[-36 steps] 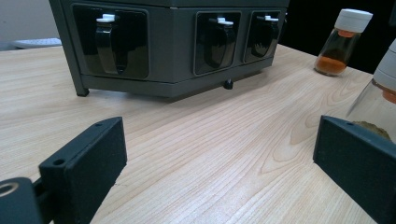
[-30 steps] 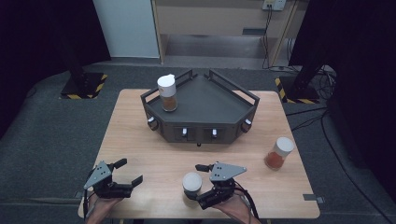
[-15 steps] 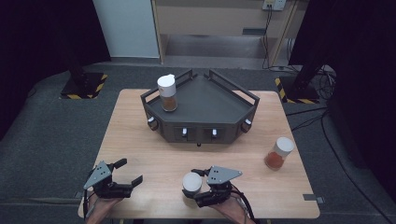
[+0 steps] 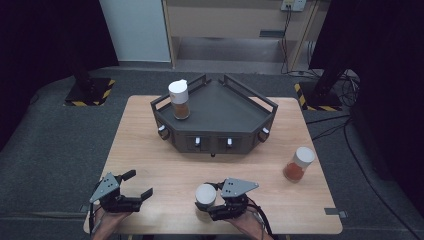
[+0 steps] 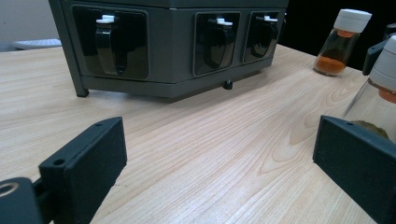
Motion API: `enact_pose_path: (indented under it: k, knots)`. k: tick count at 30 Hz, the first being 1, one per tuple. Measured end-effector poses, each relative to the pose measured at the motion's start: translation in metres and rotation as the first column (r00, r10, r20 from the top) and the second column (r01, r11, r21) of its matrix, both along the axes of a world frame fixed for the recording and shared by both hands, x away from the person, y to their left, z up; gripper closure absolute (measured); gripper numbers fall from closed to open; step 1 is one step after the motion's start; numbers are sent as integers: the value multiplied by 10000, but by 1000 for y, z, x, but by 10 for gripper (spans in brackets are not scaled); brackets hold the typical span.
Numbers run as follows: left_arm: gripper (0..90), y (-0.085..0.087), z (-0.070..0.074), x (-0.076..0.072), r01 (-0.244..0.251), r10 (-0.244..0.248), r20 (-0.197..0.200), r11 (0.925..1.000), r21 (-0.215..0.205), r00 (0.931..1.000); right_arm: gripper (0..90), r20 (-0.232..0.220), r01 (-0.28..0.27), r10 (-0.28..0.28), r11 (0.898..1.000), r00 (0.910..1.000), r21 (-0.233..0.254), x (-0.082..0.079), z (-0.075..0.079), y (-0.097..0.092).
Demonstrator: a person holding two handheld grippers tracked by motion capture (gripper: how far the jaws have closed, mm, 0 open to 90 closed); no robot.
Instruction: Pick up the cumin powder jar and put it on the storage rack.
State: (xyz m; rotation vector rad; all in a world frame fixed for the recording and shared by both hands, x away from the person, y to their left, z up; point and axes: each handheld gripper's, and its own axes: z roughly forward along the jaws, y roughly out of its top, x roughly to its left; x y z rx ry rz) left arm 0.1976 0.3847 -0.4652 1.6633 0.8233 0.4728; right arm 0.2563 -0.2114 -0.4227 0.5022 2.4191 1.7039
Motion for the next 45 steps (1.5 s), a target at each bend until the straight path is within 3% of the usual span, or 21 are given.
enact_pose_path:
  k: [12,20,30,40,43,45]
  knots:
    - [17,0,0,0,-7,7,3,10000,15,10000,331,114,127,-127,9999,9999,73,2,17,-2]
    - [17,0,0,0,1,-1,1,10000,12,10000,331,385,215,-219,9997,9990,119,8,40,-5]
    - [17,0,0,0,2,-2,-12,10000,28,10000,331,346,525,-529,9986,9980,107,23,81,-11]
    - [17,0,0,0,-7,7,-21,10000,22,10000,331,195,874,-886,9945,9959,574,46,122,-18]
    - [17,0,0,0,-9,9,-21,10000,25,10000,331,99,1076,-1083,9928,9941,524,52,135,-17]
    - [17,0,0,0,-15,15,-19,10000,16,10000,331,278,1270,-1283,9910,9913,430,57,146,-14]
